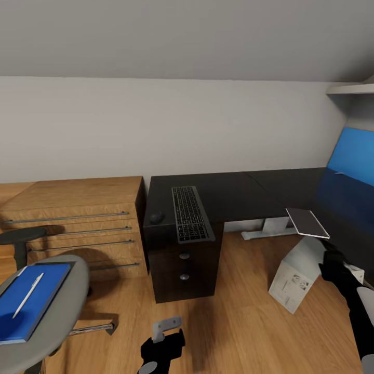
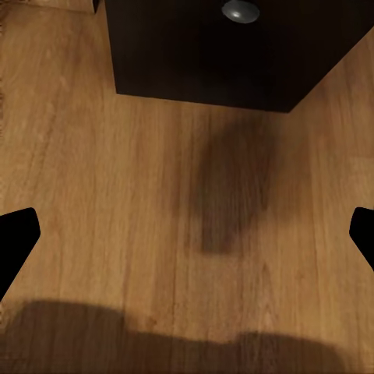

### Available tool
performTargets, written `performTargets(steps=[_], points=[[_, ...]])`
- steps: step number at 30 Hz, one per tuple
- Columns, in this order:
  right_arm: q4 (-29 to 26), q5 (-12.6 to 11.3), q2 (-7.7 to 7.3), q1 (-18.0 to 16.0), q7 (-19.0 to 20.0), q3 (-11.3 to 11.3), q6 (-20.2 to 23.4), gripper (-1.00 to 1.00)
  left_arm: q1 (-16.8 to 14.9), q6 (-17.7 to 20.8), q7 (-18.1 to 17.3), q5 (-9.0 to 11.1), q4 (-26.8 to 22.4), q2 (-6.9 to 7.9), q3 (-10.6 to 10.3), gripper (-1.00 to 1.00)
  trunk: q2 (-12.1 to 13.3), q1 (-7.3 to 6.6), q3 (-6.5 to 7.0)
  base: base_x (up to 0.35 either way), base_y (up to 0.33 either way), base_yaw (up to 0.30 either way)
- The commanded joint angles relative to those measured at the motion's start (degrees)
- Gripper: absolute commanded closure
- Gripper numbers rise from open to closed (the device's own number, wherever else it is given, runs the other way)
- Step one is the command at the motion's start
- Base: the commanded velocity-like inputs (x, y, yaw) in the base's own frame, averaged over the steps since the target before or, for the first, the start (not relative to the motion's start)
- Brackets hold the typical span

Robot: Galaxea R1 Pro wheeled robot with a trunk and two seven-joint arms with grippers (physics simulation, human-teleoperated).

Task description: In the bedroom, organize the workspace by keeping the computer under the desk, ensuring the monitor is on the desk, placing the keyboard on the desk next to the monitor, placing the mouse on the desk next to the keyboard, moving the folder from the swivel chair onto the desk next to the mouse, stacking the notebook on top of the folder with the pen on top of the notebook, and positioning the swivel chair next to the desk.

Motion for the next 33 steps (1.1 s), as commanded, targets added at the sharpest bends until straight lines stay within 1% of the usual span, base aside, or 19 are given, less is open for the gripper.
performTargets(steps=[1,5,9,16,21,33], points=[[-0.1,-0.5,0.03,0.0,-0.4,-0.4,0.3,-1.0,-0.1,0.2,0.4,0.2,-0.1,0.13,-0.1,-1.0,0.0,-0.01,-0.06,0.069,0.0,0.0],[-0.1,-0.5,0.04,0.0,-0.4,-0.7,0.4,-1.0,-0.1,0.2,0.3,0.2,0.0,0.35,-0.1,-1.0,0.0,-0.01,-0.06,0.181,0.0,0.0],[-0.1,-0.5,0.0,0.0,-0.4,-0.8,0.5,-1.0,-0.1,0.2,0.3,0.1,-0.1,0.44,-0.2,-1.0,0.0,-0.01,-0.06,0.049,0.0,0.0],[-0.1,-0.4,-0.03,0.0,-0.4,-0.8,0.5,-1.0,-0.1,0.2,0.3,0.2,-0.1,0.49,-0.9,-1.0,0.0,-0.01,-0.06,0.018,0.001,0.0],[-0.1,-0.4,-0.04,0.0,-0.4,-0.8,0.5,-1.0,-0.1,0.2,0.3,0.2,-0.1,0.53,-1.2,-1.0,0.0,-0.01,-0.06,0.135,0.051,0.0],[-0.1,-0.4,-0.04,0.0,-0.4,-0.9,0.5,-1.0,-0.1,0.2,0.3,0.2,0.0,0.51,-1.2,-1.0,0.0,-0.01,-0.06,0.058,0.016,0.0]])
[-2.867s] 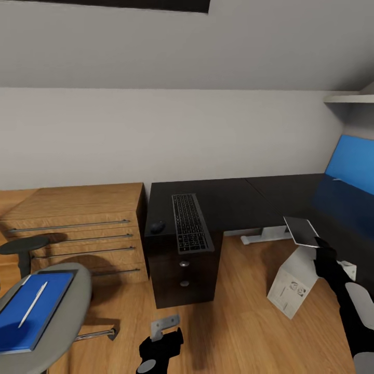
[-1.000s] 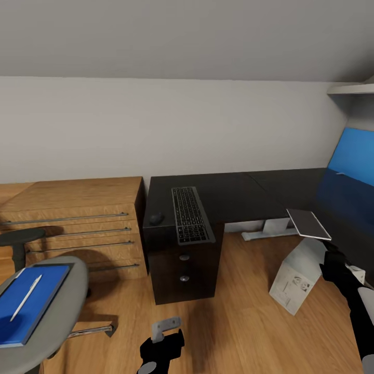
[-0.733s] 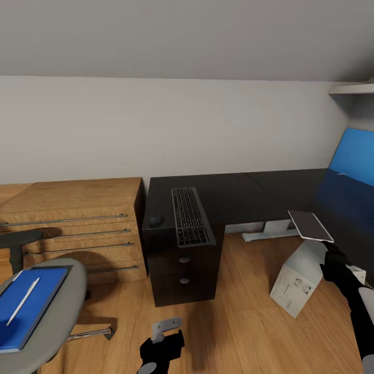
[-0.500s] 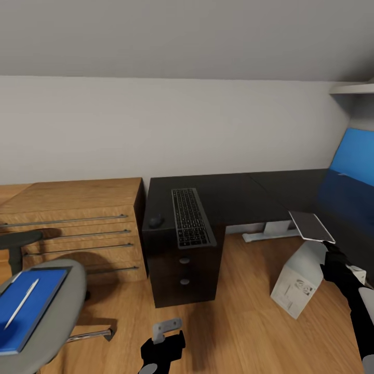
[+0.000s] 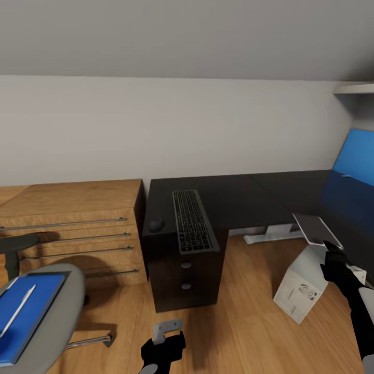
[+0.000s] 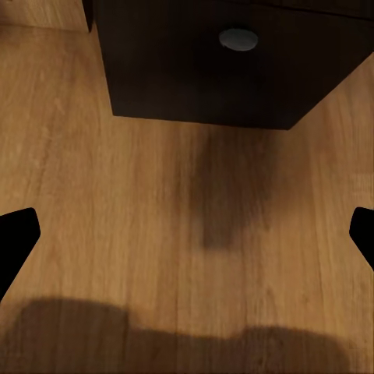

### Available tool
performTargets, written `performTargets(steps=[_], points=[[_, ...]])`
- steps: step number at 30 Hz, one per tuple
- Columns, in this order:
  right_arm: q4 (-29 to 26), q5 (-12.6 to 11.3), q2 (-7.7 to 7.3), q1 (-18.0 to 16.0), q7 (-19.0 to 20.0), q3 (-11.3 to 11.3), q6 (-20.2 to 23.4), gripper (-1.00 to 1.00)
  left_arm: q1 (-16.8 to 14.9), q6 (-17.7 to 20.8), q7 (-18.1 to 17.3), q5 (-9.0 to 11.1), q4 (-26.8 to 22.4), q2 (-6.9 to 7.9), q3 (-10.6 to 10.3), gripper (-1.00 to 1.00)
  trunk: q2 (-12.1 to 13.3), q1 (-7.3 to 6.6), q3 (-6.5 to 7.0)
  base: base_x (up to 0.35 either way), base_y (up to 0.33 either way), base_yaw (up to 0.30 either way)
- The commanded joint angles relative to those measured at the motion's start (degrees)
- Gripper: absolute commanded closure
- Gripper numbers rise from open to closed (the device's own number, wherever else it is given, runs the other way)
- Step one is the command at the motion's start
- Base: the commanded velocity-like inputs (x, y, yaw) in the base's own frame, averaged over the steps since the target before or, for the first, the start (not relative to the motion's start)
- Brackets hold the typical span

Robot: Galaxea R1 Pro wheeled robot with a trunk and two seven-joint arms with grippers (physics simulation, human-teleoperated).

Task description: In the bedroom, organize the workspace by keeping the computer under the desk, ensuring the monitor is on the desk, placing the keyboard on the desk next to the monitor, placing the mouse on the desk next to the keyboard, moving the folder from the swivel chair onto the desk next to the mouse, stacking the notebook on top of the folder with the pen on top of the notebook, and positioning the swivel chair next to the desk.

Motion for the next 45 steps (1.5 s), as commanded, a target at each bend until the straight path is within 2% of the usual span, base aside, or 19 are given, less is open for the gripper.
performTargets(steps=[1,23,33,45], points=[[-0.1,-0.5,0.01,0.0,-0.4,-0.1,0.3,-1.0,-0.1,0.2,0.4,0.2,-0.1,0.02,-0.1,-1.0,0.0,0.0,-0.06,0.132,0.003,0.0],[-0.1,-0.4,0.01,0.0,-0.5,-0.4,0.2,-1.0,-0.1,0.3,0.4,0.2,0.4,0.01,-0.1,-1.0,0.0,0.0,-0.06,0.14,0.0,0.0],[0.0,-0.3,-0.16,0.0,-0.5,-0.9,-0.1,-1.0,-0.1,0.3,0.4,0.1,1.0,-0.03,-0.2,-1.0,0.0,0.0,-0.06,0.031,0.0,0.0],[1.3,-0.3,-1.33,0.0,-0.5,-2.0,-0.2,-1.0,-0.1,0.3,0.4,0.1,1.1,-0.03,-1.3,-1.0,0.0,0.0,-0.06,0.001,0.0,0.0]])
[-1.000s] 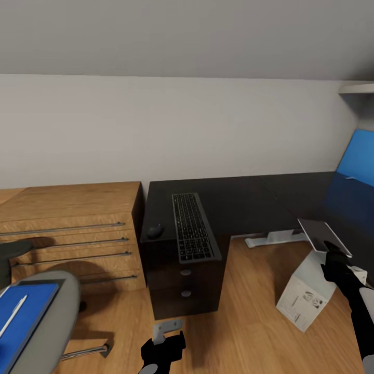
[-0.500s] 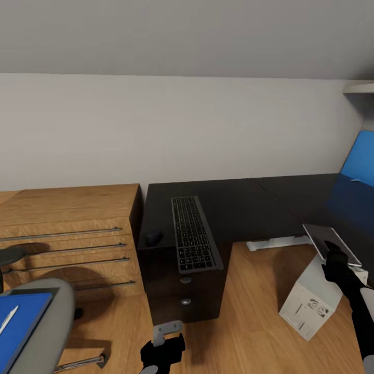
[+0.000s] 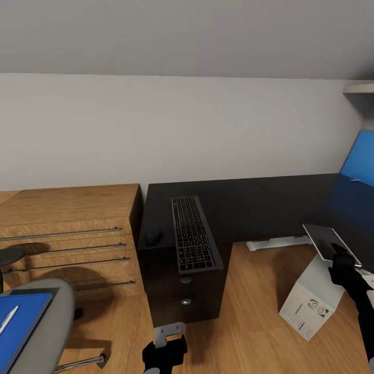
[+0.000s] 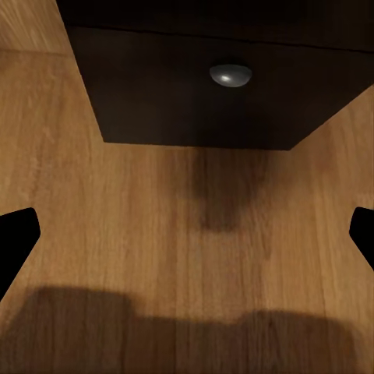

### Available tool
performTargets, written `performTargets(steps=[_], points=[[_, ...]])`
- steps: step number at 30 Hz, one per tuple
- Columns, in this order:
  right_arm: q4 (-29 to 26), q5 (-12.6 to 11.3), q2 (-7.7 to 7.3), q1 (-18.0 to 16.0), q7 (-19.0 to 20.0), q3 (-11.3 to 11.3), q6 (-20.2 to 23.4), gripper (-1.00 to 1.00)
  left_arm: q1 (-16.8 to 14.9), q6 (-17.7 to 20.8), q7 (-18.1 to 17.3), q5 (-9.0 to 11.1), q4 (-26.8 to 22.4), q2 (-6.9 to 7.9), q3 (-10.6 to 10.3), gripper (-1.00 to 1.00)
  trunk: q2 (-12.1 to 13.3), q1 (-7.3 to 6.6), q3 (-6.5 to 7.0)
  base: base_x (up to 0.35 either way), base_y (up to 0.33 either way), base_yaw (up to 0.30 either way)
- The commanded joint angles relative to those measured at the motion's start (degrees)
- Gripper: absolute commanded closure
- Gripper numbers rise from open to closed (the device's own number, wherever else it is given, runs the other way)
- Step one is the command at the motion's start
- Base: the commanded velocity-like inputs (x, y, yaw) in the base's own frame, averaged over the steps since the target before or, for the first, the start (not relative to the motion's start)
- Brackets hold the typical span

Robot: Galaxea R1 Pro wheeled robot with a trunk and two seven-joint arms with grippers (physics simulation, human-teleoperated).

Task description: In the bedroom, organize the workspace by keeping the computer under the desk, ensuring the monitor is on the desk, placing the keyboard on the desk next to the monitor, placing the mouse on the desk next to the keyboard, moving the folder from the swivel chair onto the desk next to the mouse, stacking the notebook on top of the folder with the pen on top of the notebook, and positioning the swivel chair next to the desk.

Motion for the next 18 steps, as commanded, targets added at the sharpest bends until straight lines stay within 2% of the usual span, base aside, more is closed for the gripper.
performTargets(steps=[1,14,15,18], points=[[0.0,-0.5,0.0,0.0,-0.4,-0.1,0.2,-1.0,-0.1,0.2,0.4,0.2,-0.1,0.01,-0.1,-1.0,0.0,-0.01,-0.06,0.0,0.0,0.0],[0.6,-0.5,-0.05,0.0,-0.4,-0.2,0.2,-1.0,-0.1,0.2,0.4,0.2,-0.1,0.01,-0.2,-1.0,0.0,-0.01,-0.06,0.0,0.0,0.0],[0.6,-0.5,-0.05,0.0,-0.4,-0.2,0.2,1.0,-0.1,0.2,0.4,0.2,-0.1,0.01,-0.2,-1.0,0.0,-0.01,-0.06,0.0,0.0,0.0],[0.6,-0.4,-0.05,0.0,-0.5,-0.1,0.3,1.0,-0.1,0.2,0.4,0.2,-0.1,0.01,-0.2,-1.0,0.0,-0.01,-0.06,0.0,0.0,0.0]])
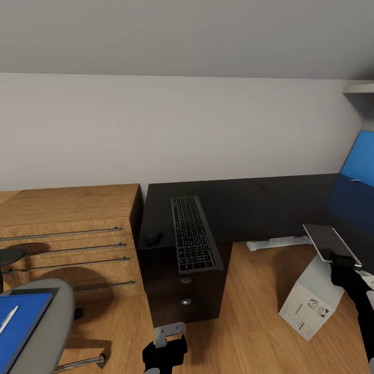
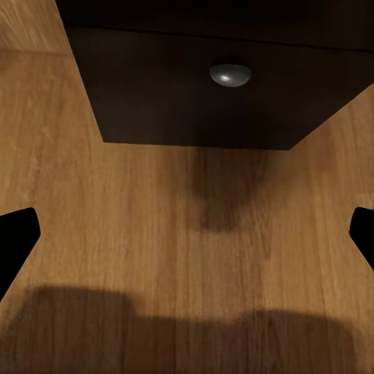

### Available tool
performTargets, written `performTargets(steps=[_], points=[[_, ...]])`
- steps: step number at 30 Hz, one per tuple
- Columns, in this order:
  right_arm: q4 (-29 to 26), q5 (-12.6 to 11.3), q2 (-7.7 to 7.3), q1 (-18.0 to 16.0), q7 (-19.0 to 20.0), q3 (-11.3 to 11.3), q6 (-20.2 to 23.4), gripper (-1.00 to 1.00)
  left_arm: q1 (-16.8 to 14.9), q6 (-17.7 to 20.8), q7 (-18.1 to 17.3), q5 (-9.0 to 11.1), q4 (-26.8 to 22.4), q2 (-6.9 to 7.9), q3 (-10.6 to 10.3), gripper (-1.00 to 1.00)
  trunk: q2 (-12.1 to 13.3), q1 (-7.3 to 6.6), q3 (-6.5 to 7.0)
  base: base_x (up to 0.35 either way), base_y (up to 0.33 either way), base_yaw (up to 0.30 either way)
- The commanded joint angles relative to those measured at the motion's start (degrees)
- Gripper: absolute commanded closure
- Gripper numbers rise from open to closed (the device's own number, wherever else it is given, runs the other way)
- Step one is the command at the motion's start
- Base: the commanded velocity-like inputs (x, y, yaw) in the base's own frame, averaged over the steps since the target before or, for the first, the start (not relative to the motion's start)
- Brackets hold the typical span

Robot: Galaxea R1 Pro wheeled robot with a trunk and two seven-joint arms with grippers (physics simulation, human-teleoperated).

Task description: In the bedroom, organize the workspace by keeping the computer under the desk, ensuring the monitor is on the desk, placing the keyboard on the desk next to the monitor, placing the mouse on the desk next to the keyboard, moving the folder from the swivel chair onto the desk next to the mouse, stacking the notebook on top of the folder with the pen on top of the notebook, and positioning the swivel chair next to the desk.

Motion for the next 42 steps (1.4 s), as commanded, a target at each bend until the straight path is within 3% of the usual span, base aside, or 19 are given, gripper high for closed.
performTargets(steps=[1,15,33,42], points=[[-0.1,-0.3,0.01,0.0,-0.5,-0.1,0.3,1.0,-0.1,0.3,0.4,0.2,-0.1,0.01,-0.1,-1.0,0.0,-0.01,-0.06,0.0,0.0,0.0],[-0.1,-0.3,0.05,0.0,-0.3,0.0,0.5,1.0,-0.1,0.3,0.4,0.3,-0.1,-0.14,-0.1,-1.0,0.0,-0.01,-0.06,0.0,0.0,0.0],[-1.0,-0.4,0.57,0.0,0.3,0.9,0.5,1.0,-0.1,0.3,0.4,0.3,0.0,-0.09,-0.1,-1.0,7.2,-3.96,3.17,0.0,0.0,0.0],[-1.0,-0.5,0.87,0.0,2.5,4.4,0.4,1.0,-0.1,0.3,0.4,0.4,0.3,-0.16,-0.1,-1.0,10.8,-5.94,4.79,0.0,0.0,0.0]])
